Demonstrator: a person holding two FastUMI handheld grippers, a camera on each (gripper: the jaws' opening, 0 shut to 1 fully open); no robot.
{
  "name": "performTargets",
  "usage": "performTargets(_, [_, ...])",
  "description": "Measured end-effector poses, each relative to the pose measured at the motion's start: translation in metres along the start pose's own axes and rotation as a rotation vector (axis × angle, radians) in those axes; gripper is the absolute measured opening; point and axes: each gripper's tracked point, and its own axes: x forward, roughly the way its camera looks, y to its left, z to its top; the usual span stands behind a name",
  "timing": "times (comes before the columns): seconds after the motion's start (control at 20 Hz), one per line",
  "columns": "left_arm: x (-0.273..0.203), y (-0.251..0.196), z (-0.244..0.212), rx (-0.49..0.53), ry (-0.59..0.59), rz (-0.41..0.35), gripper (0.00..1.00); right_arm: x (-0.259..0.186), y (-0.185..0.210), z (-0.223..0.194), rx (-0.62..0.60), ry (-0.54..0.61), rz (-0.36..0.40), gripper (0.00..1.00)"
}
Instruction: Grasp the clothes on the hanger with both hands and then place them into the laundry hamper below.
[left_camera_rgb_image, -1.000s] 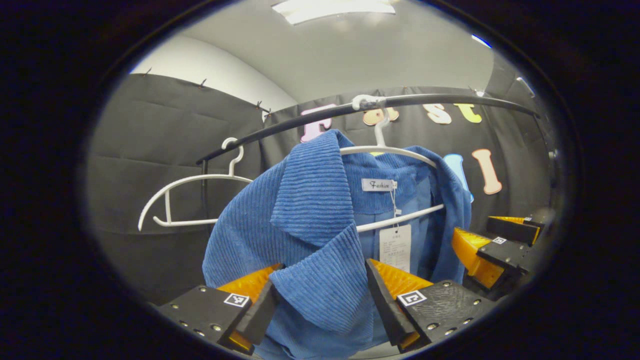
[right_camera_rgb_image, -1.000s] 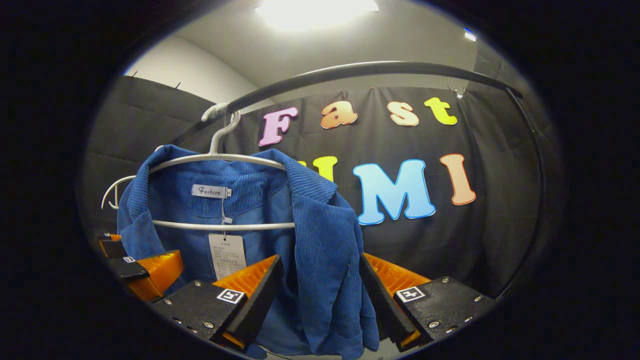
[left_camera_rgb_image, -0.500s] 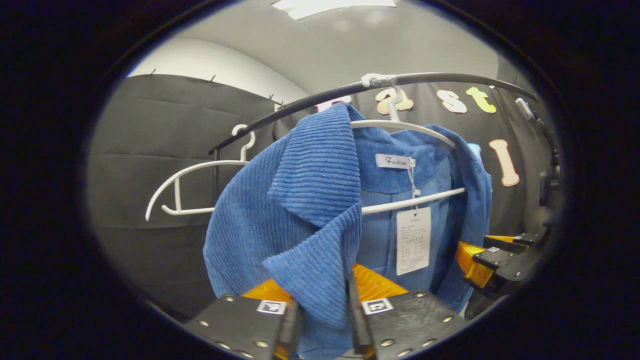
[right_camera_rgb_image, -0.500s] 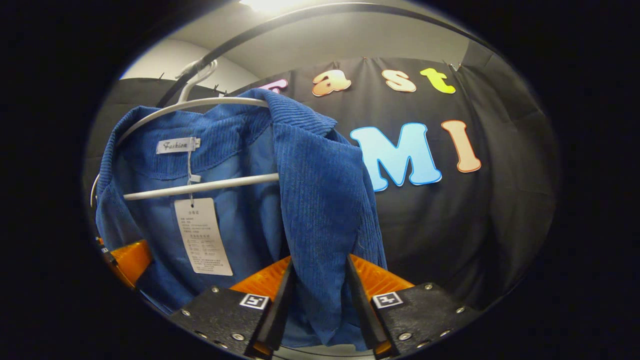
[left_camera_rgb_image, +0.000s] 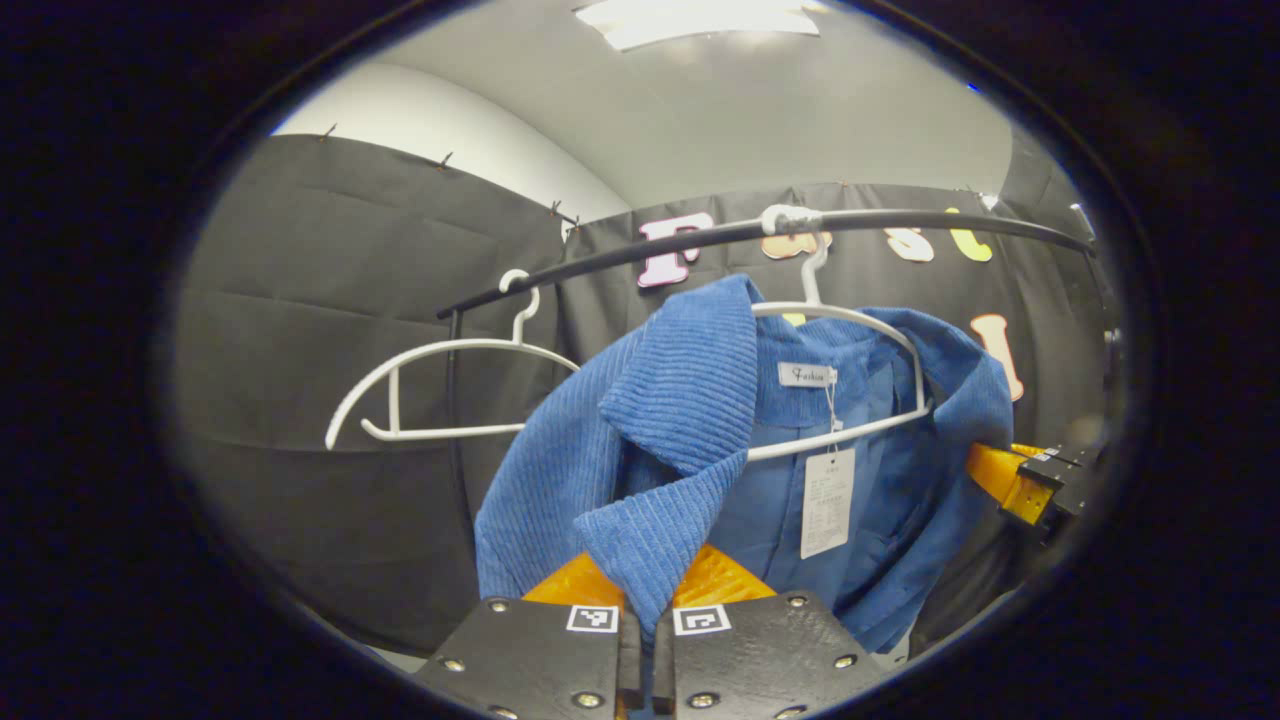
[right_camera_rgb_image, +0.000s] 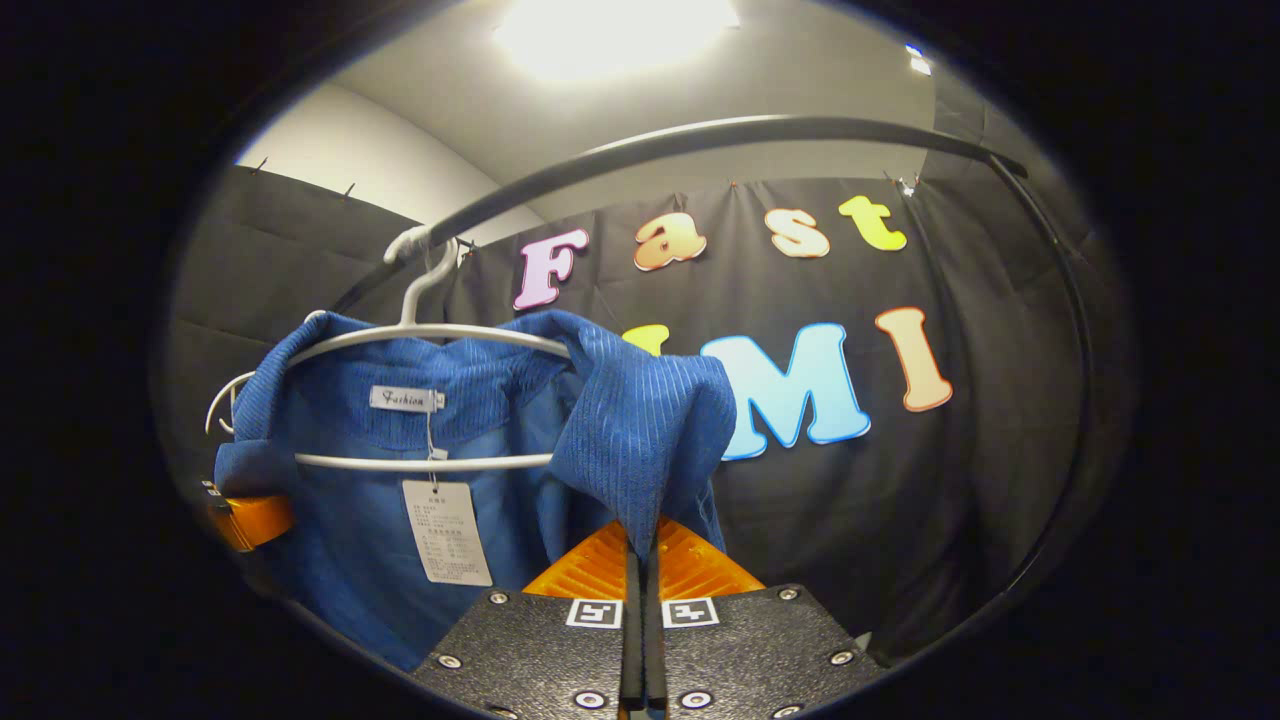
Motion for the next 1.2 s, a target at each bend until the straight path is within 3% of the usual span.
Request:
performTargets(0.1, [-0.014, 0.005, 0.020, 0.011, -0.038, -0.006, 0.10, -0.009, -0.001, 0.026, -0.028, -0.061, -0.003, 0.00])
performTargets(0.15, [-0.021, 0.011, 0.028, 0.015, -0.048, -0.007, 0.05, -0.013, -0.001, 0.038, -0.038, -0.088, -0.003, 0.00])
performTargets(0.3, [-0.035, 0.021, 0.050, 0.014, -0.072, -0.010, 0.09, -0.014, -0.006, 0.065, -0.071, -0.155, -0.008, 0.00])
performTargets(0.55, [-0.043, 0.058, 0.086, 0.054, -0.123, 0.039, 0.09, -0.013, -0.022, 0.103, -0.142, -0.246, -0.042, 0.00])
performTargets(0.6, [-0.040, 0.065, 0.094, 0.063, -0.135, 0.049, 0.05, -0.010, -0.026, 0.107, -0.154, -0.258, -0.048, 0.02])
performTargets(0.65, [-0.037, 0.070, 0.098, 0.073, -0.142, 0.054, 0.09, -0.006, -0.029, 0.109, -0.165, -0.265, -0.054, 0.00])
performTargets(1.2, [0.017, 0.116, 0.127, 0.092, -0.163, 0.074, 0.09, 0.036, -0.085, 0.104, -0.167, -0.294, -0.148, 0.00])
